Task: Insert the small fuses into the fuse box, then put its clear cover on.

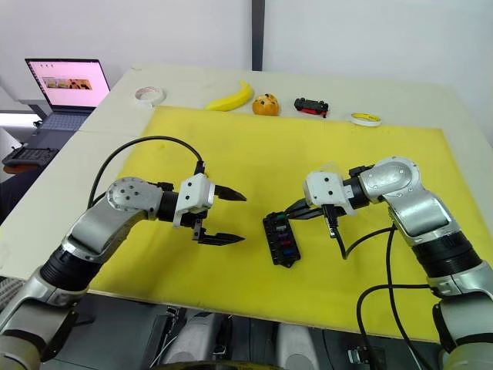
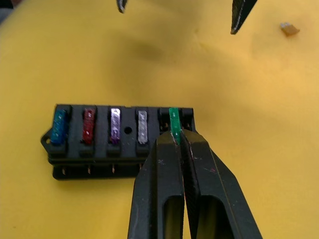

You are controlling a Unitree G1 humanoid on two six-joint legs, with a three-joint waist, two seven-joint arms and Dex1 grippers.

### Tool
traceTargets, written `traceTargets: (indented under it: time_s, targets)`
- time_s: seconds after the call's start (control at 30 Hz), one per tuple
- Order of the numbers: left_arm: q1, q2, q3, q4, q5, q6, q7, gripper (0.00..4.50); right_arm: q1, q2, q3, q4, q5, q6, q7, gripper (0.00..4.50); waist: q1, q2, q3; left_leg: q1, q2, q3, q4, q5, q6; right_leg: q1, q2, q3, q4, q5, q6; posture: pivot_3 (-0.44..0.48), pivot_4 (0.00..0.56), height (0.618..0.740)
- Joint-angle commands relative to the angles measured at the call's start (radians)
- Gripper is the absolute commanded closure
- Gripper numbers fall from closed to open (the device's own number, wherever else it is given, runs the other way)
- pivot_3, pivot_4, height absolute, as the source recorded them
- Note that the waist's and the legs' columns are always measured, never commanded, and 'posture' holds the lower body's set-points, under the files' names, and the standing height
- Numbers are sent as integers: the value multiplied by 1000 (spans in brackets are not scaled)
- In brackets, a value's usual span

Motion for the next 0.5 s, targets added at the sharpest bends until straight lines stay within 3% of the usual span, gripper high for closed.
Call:
traceTargets:
  time_s: [0.03, 0.5]
  targets:
    - [-12, -20, -7, -6, 25, -29, -6, 80, -22, 7, -23, -8, -2, 4, 18, 4500, 0, 0, 0, 0, 0, 0, 0, 1, -1, 0, 0, 0, 0, 0, 0, 0, 150, 740]
    - [-27, -54, -7, 18, 71, -45, -24, 80, -13, 28, -31, -21, -18, 51, 12, 4500, 0, 0, 0, 0, 0, 0, 0, 1, -1, 0, 0, 0, 0, 0, 0, 0, 150, 740]
